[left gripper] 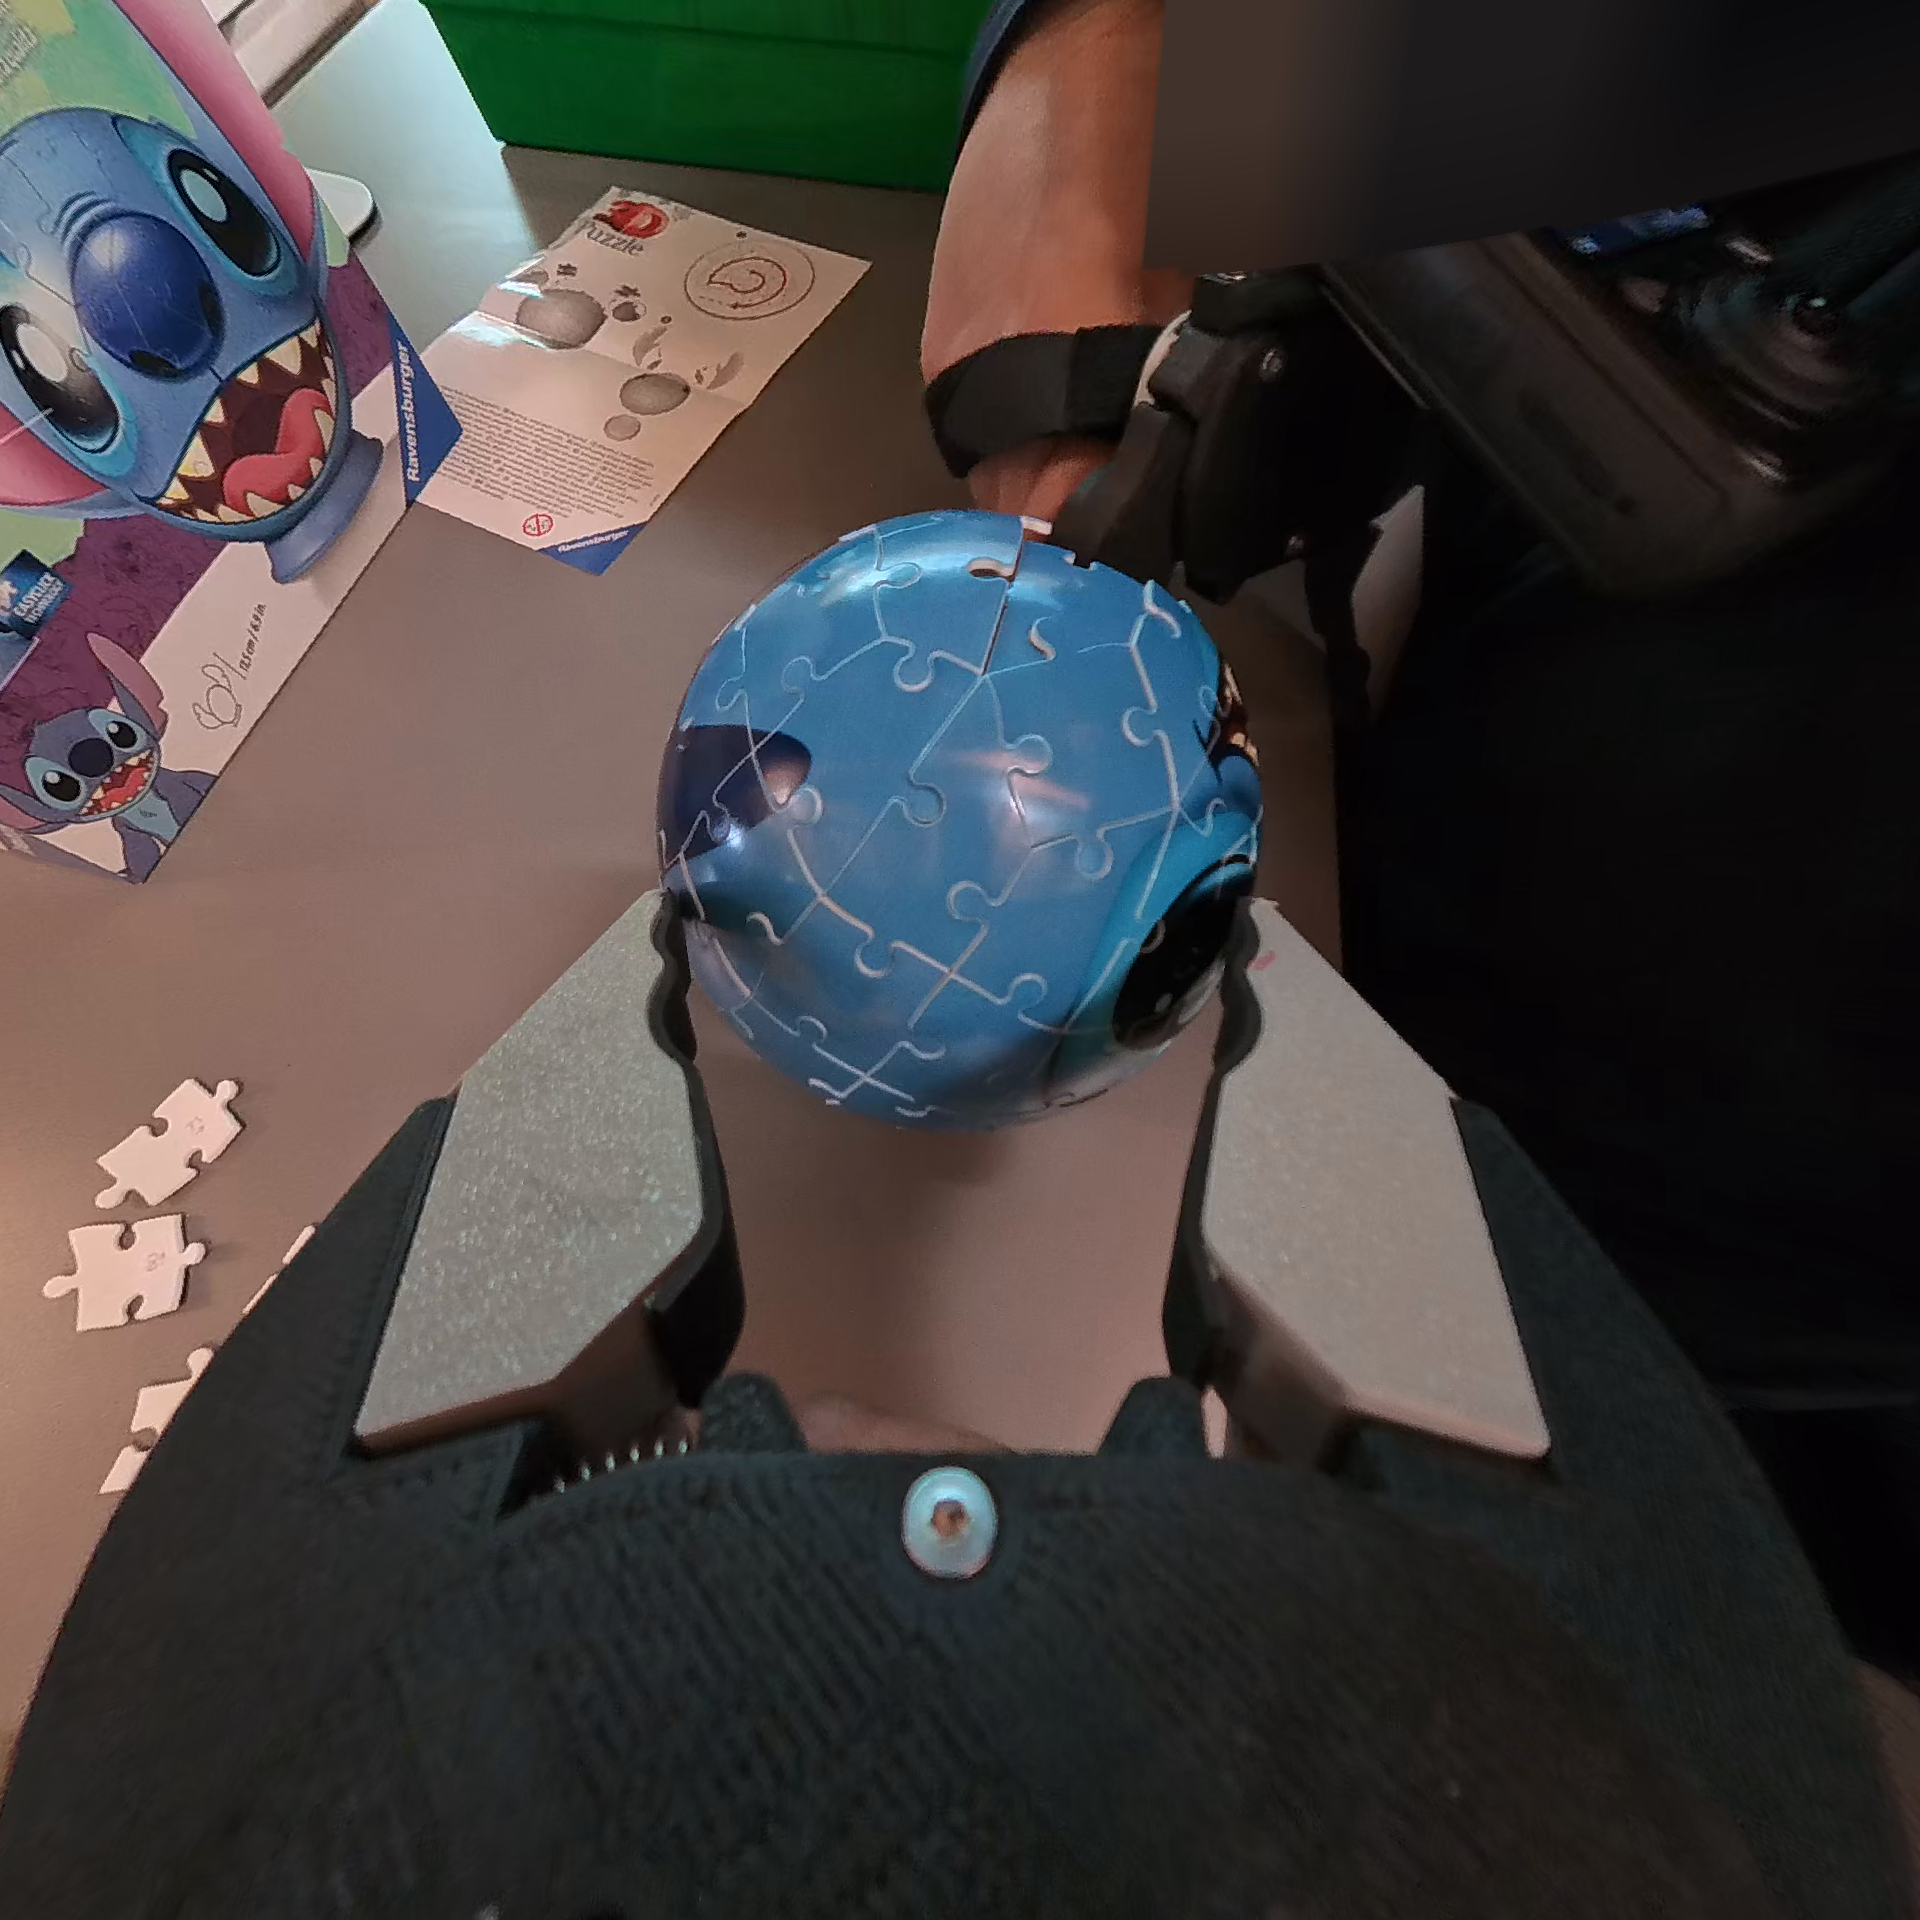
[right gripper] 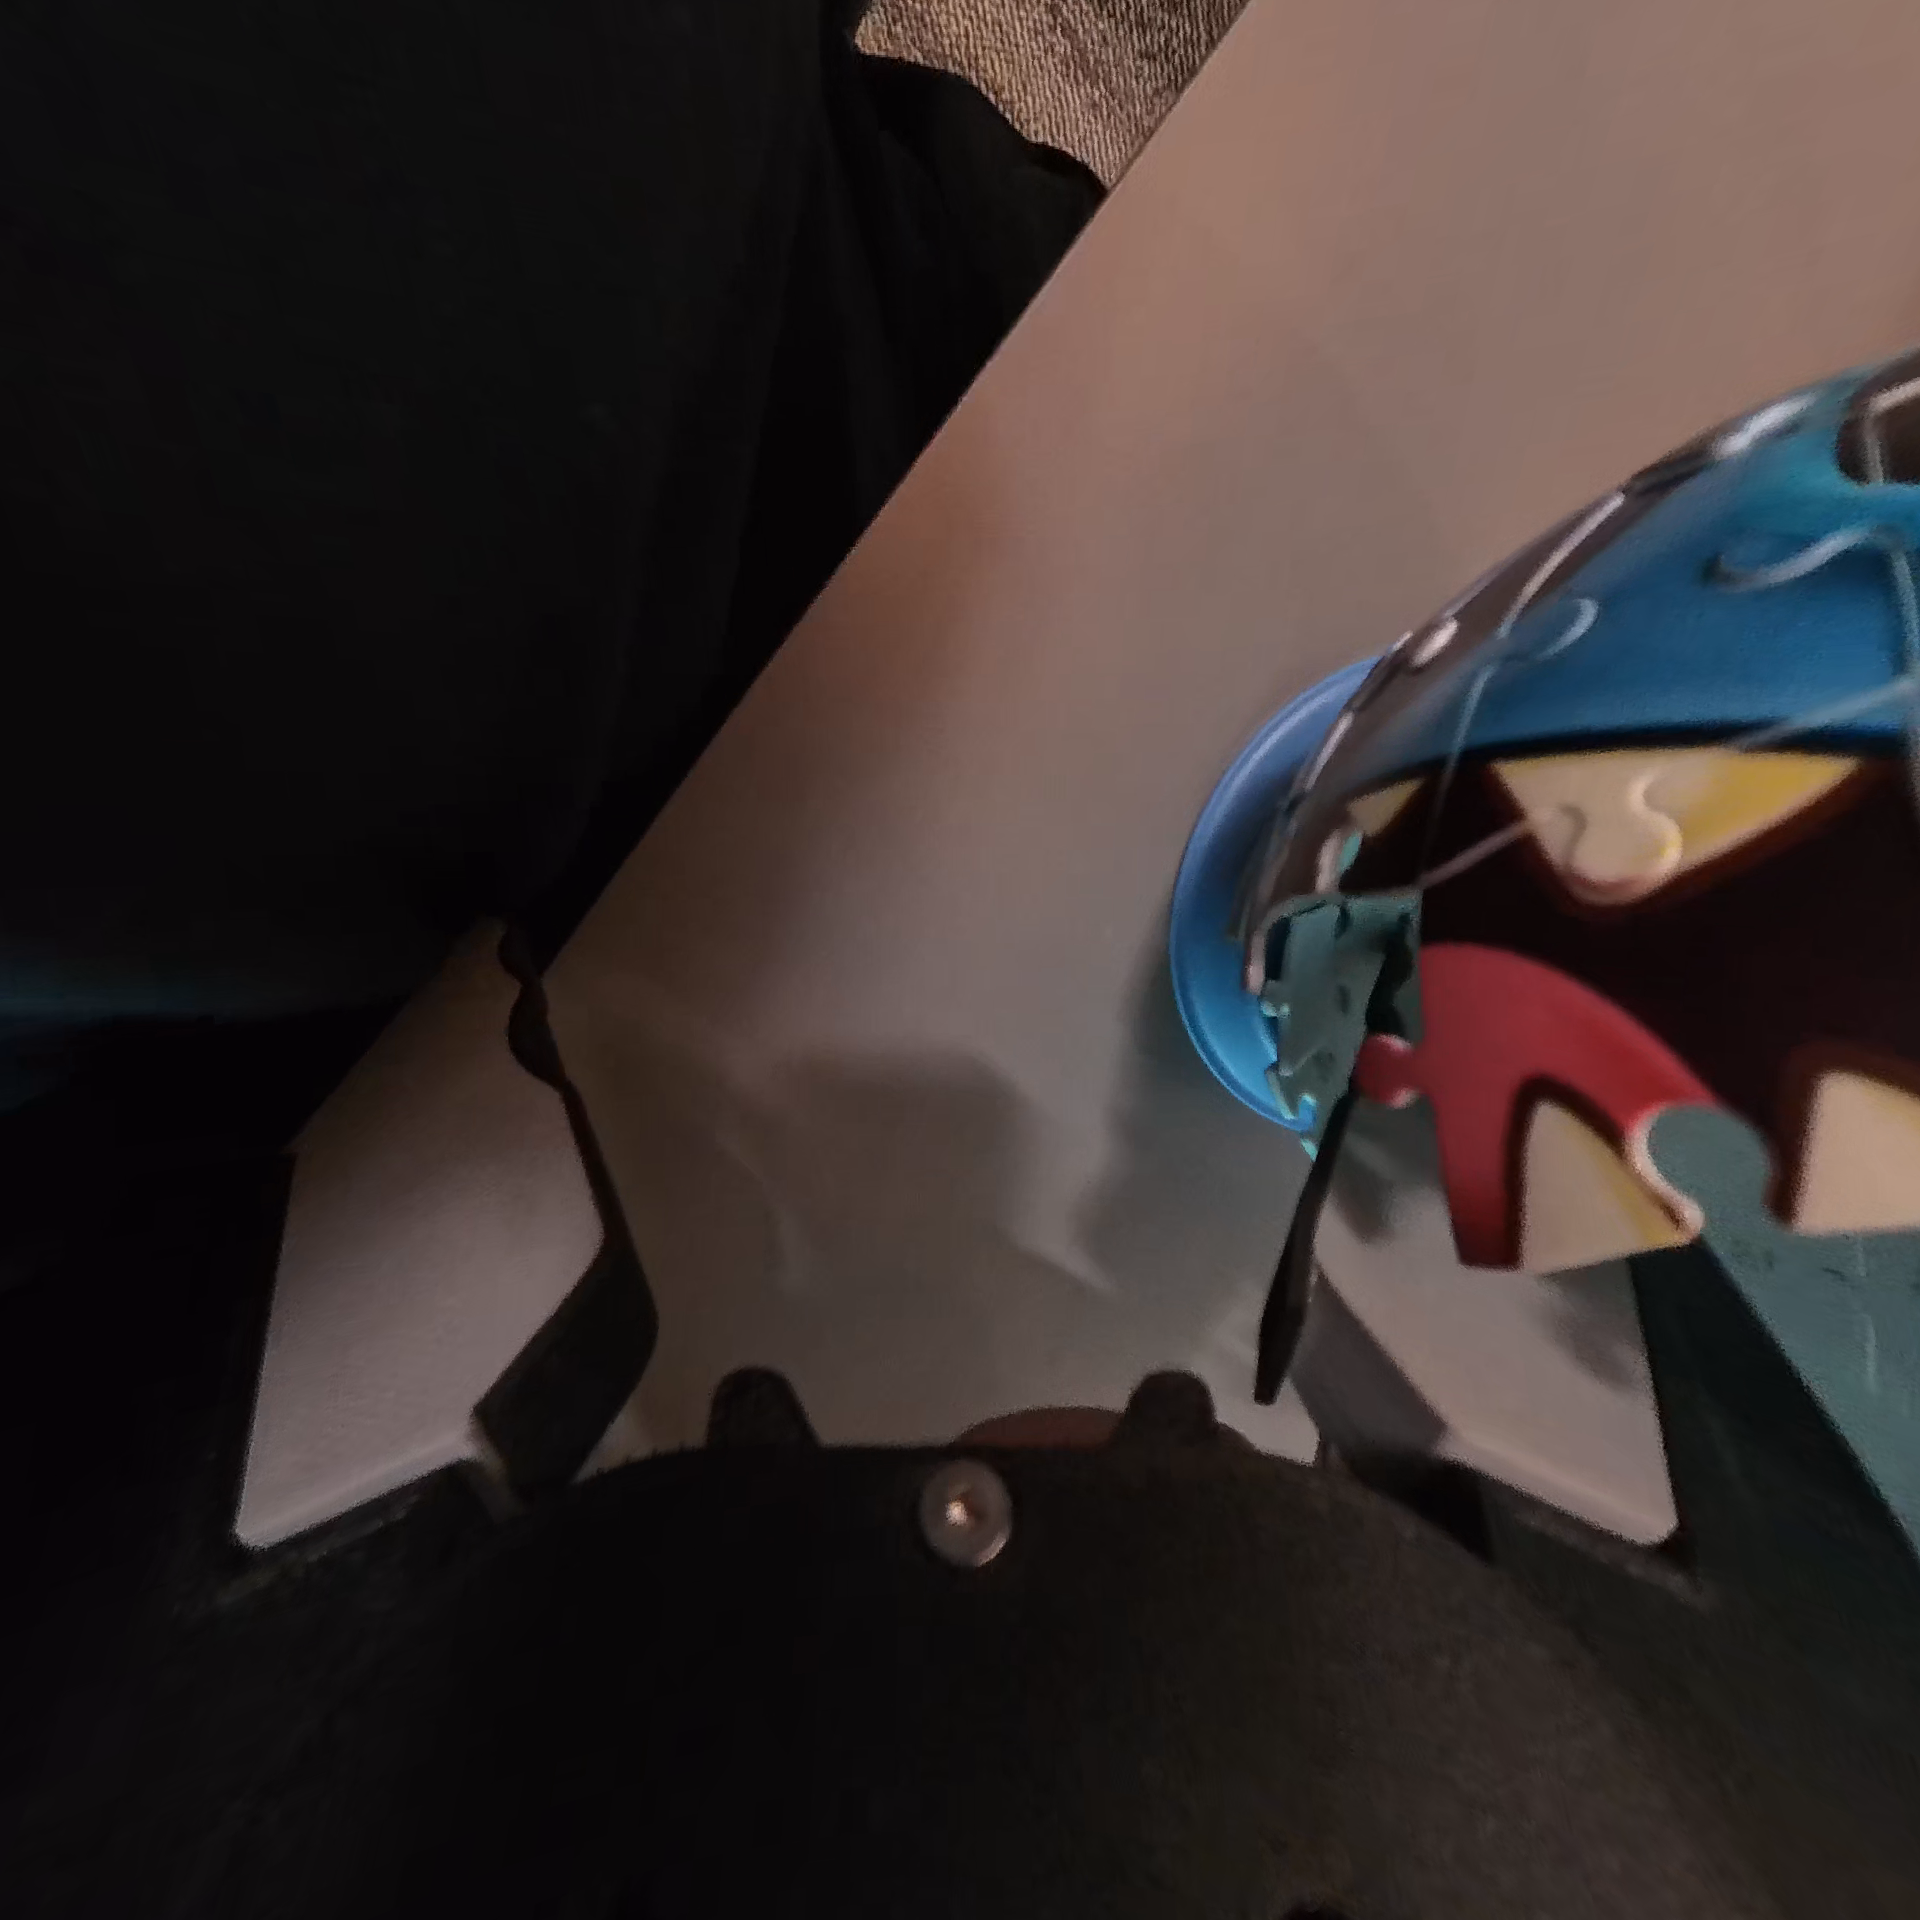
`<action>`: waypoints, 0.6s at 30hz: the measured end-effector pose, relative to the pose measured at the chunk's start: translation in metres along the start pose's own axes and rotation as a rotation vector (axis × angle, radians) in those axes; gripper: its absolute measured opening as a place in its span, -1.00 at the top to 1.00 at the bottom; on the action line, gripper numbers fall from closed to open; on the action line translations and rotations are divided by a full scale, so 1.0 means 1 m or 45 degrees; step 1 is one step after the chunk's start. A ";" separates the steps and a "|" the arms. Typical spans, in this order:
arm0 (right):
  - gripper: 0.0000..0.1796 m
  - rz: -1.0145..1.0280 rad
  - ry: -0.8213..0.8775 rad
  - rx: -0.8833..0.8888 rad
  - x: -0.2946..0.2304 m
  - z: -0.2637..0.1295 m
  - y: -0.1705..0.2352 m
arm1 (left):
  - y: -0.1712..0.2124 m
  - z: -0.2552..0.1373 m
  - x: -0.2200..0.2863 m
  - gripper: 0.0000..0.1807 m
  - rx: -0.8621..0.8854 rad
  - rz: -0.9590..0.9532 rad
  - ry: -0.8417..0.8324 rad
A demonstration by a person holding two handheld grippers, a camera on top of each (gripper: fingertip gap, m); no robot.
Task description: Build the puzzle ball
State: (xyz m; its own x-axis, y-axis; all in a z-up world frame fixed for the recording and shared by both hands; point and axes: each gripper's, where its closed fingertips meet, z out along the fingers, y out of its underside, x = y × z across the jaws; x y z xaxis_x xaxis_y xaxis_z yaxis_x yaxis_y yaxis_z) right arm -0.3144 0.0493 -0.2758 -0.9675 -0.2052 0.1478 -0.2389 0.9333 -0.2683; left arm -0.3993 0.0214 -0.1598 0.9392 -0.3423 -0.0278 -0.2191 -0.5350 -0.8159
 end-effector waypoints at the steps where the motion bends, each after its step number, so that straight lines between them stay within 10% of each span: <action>1: -0.66 0.002 0.000 -0.014 0.000 -0.001 0.001 | 0.000 0.000 0.000 -0.12 0.001 0.001 0.001; 7: -0.37 -0.031 0.073 0.041 -0.006 -0.014 -0.004 | 0.002 0.000 0.000 -0.11 -0.006 0.008 0.009; 18: -0.46 0.004 0.050 0.049 -0.003 -0.014 0.000 | 0.000 0.002 0.000 -0.12 -0.002 0.014 0.013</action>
State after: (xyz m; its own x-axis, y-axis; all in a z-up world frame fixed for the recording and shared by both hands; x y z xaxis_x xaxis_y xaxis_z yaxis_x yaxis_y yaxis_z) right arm -0.3101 0.0541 -0.2635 -0.9645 -0.1896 0.1836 -0.2393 0.9217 -0.3054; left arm -0.3984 0.0227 -0.1610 0.9339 -0.3561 -0.0305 -0.2296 -0.5322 -0.8149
